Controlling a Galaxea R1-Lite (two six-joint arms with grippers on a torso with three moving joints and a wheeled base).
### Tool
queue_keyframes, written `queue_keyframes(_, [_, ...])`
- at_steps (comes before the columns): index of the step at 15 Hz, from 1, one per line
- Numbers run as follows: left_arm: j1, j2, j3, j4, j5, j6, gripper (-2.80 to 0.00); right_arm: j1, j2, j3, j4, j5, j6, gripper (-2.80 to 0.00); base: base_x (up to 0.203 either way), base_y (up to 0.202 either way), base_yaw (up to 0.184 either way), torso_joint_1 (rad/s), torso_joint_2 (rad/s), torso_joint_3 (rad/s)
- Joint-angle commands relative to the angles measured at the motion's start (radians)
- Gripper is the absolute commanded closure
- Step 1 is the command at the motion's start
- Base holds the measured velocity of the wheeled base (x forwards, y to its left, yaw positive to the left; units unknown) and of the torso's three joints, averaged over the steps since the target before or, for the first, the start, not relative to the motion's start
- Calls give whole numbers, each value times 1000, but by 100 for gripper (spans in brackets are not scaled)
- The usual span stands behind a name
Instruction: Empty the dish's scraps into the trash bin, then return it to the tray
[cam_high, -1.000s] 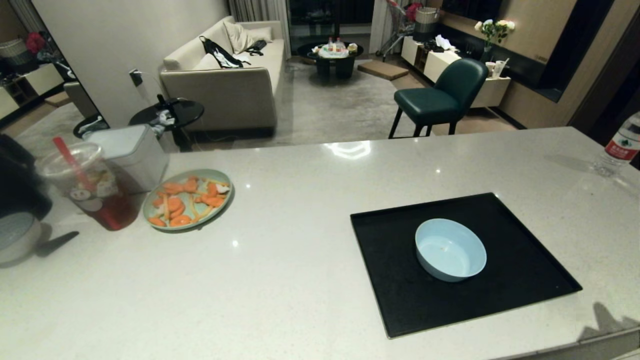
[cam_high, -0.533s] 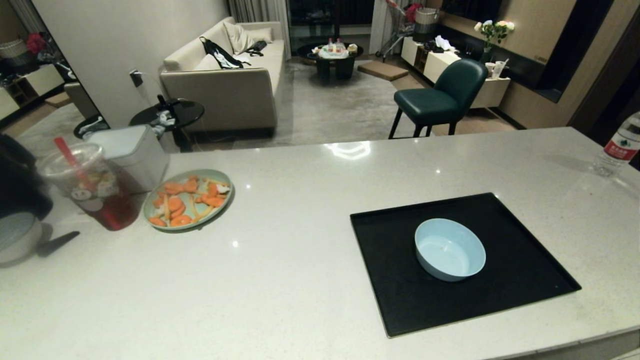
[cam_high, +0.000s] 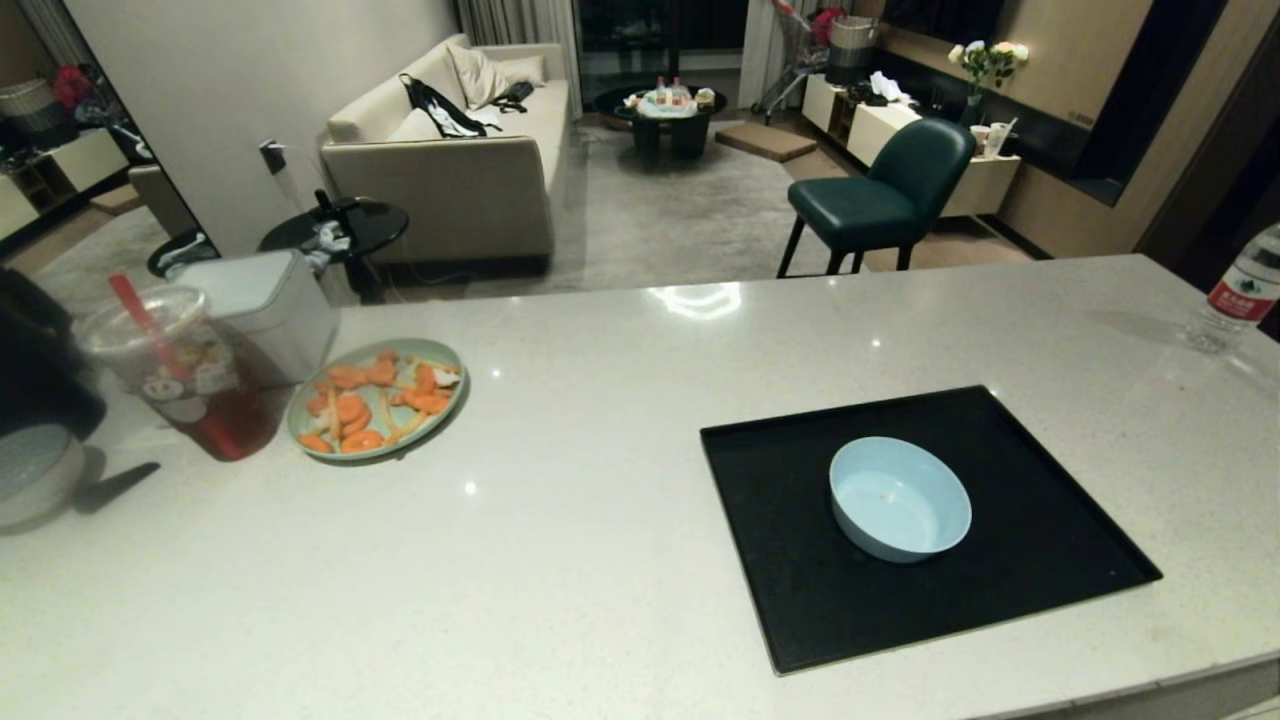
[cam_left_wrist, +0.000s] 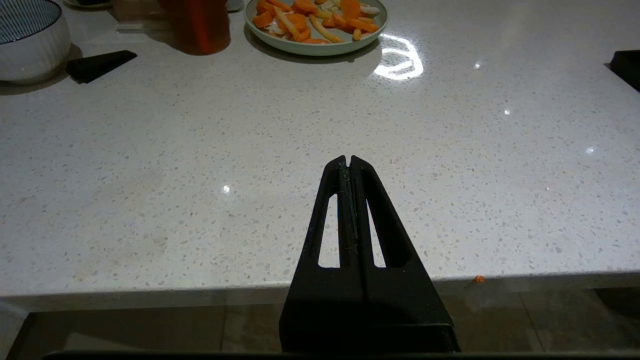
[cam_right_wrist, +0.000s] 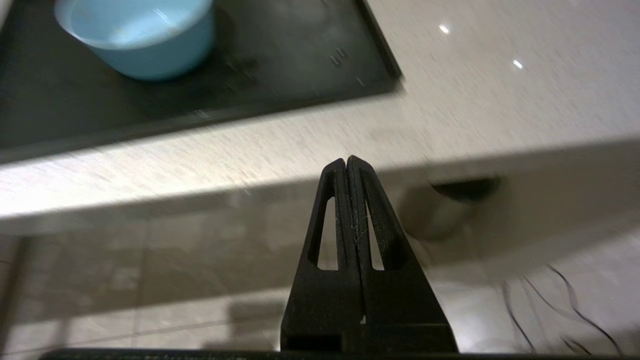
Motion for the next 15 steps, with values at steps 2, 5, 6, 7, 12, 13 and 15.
queue_keyframes(2, [0,1,0,-1,0,-2,0,-10,-128,0,28,2,-10,0,0,0,0,0,0,0])
queue_keyframes(5, [0,1,0,-1,0,0,0,6,-262,0,27,2,-14,0,0,0,0,0,0,0])
queue_keyframes(6, [0,1,0,-1,0,0,0,6,-262,0,27,1,-17,0,0,0,0,0,0,0])
queue_keyframes(7, [-1,0,0,-1,0,0,0,6,-262,0,27,1,-19,0,0,0,0,0,0,0])
queue_keyframes(12, [0,1,0,-1,0,-1,0,6,-262,0,27,1,-20,0,0,0,0,0,0,0])
queue_keyframes(13, [0,0,0,-1,0,-1,0,6,-262,0,27,3,-20,0,0,0,0,0,0,0])
queue_keyframes(15, [0,1,0,-1,0,-1,0,6,-262,0,27,3,-17,0,0,0,0,0,0,0])
